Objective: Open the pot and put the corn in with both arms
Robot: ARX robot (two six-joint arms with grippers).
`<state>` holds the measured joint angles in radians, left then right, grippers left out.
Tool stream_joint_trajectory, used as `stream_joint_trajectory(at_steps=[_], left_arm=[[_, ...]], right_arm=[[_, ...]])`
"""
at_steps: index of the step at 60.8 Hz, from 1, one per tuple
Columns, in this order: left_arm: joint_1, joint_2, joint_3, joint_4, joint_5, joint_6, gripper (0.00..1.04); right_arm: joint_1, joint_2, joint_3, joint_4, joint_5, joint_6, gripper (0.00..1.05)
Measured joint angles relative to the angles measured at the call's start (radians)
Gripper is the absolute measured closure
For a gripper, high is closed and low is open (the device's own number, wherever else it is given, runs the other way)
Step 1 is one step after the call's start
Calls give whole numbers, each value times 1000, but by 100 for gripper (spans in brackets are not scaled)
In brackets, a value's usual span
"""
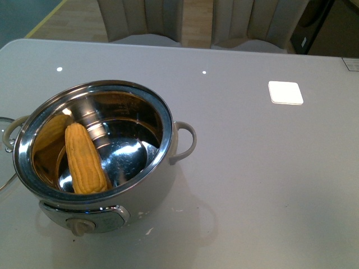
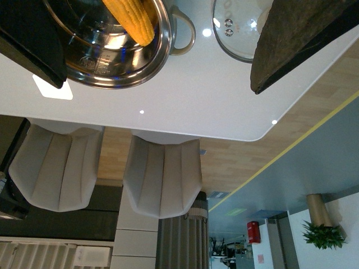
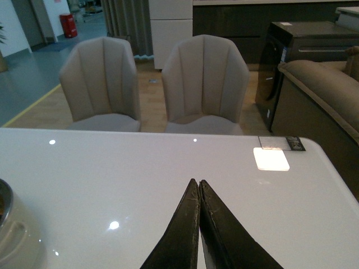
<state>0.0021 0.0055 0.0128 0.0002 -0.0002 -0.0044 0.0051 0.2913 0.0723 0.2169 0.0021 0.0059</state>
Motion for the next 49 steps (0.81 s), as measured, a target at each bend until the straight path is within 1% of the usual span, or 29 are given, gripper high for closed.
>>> stream_joint_trajectory(at_steps=[26, 29, 32, 49], left_arm=[[0, 0, 0, 0, 0, 0, 7], [0, 0, 0, 0, 0, 0, 7], [0, 0, 0, 0, 0, 0, 7], [0, 0, 0, 0, 0, 0, 7]], right_arm=[[-2, -118, -46, -47, 0, 0, 103], [-2, -201, -46, -156, -3, 0, 103], [-2, -257, -46, -204, -3, 0, 103], [-2, -284, -46, -215, -2, 0, 103]])
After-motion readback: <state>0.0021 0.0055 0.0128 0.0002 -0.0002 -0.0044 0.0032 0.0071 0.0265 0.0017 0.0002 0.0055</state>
